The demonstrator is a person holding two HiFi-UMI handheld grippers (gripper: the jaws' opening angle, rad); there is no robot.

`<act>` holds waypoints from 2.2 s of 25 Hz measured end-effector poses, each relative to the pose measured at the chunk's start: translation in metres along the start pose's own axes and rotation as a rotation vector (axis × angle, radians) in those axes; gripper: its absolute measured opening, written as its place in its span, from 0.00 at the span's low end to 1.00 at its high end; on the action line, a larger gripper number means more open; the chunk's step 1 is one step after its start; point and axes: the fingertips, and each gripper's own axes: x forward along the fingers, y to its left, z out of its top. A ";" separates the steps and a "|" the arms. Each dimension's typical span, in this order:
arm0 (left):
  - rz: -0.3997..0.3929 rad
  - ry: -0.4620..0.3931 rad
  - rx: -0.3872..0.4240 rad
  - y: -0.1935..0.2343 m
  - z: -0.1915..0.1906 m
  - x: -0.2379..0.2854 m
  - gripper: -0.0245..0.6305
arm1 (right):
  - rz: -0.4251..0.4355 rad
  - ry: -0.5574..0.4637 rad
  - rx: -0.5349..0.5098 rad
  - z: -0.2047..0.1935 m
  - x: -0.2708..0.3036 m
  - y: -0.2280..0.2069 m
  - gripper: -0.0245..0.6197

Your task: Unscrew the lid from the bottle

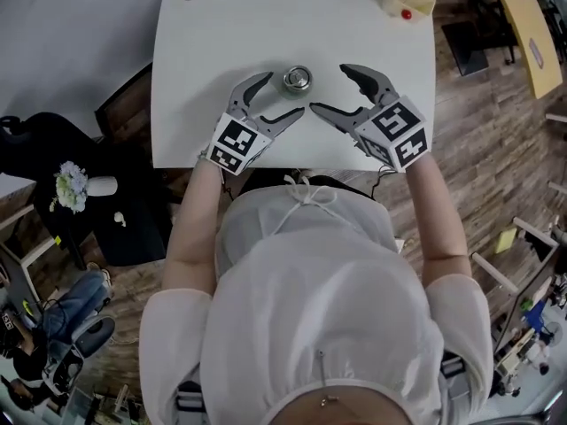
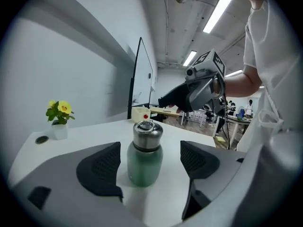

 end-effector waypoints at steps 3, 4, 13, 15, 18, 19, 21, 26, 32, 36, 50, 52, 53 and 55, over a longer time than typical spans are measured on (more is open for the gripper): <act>-0.068 0.018 0.001 0.004 -0.009 0.016 0.63 | 0.018 0.079 -0.033 -0.006 0.018 -0.004 0.63; -0.090 0.026 0.010 0.005 -0.013 0.021 0.63 | 0.021 0.100 -0.046 -0.007 0.023 -0.005 0.63; -0.243 0.064 0.068 0.004 -0.027 0.050 0.63 | 0.093 0.233 -0.121 -0.008 0.058 0.005 0.57; -0.249 0.060 0.070 0.006 -0.026 0.053 0.63 | 0.092 0.250 -0.131 -0.009 0.062 0.005 0.52; -0.256 0.062 0.086 0.007 -0.026 0.055 0.61 | 0.091 0.270 -0.145 -0.011 0.063 0.004 0.41; -0.257 0.062 0.091 0.007 -0.026 0.055 0.60 | 0.094 0.276 -0.147 -0.012 0.062 0.004 0.41; -0.260 0.056 0.095 0.006 -0.026 0.055 0.59 | 0.100 0.291 -0.150 -0.013 0.061 0.004 0.41; -0.271 0.038 0.094 0.007 -0.026 0.054 0.59 | 0.121 0.329 -0.193 -0.013 0.063 0.006 0.41; -0.292 0.032 0.091 0.007 -0.028 0.052 0.59 | 0.222 0.422 -0.351 -0.015 0.064 0.010 0.41; -0.306 0.038 0.084 0.009 -0.027 0.052 0.59 | 0.297 0.489 -0.485 -0.016 0.064 0.009 0.41; -0.325 0.048 0.084 0.006 -0.028 0.054 0.59 | 0.370 0.582 -0.648 -0.017 0.060 0.012 0.41; -0.327 0.050 0.089 0.007 -0.027 0.054 0.59 | 0.342 0.546 -0.570 -0.014 0.059 0.011 0.42; -0.326 0.053 0.090 0.007 -0.027 0.053 0.59 | 0.328 0.530 -0.524 -0.013 0.058 0.010 0.44; -0.324 0.056 0.090 0.007 -0.027 0.053 0.59 | 0.301 0.503 -0.418 -0.012 0.055 0.010 0.49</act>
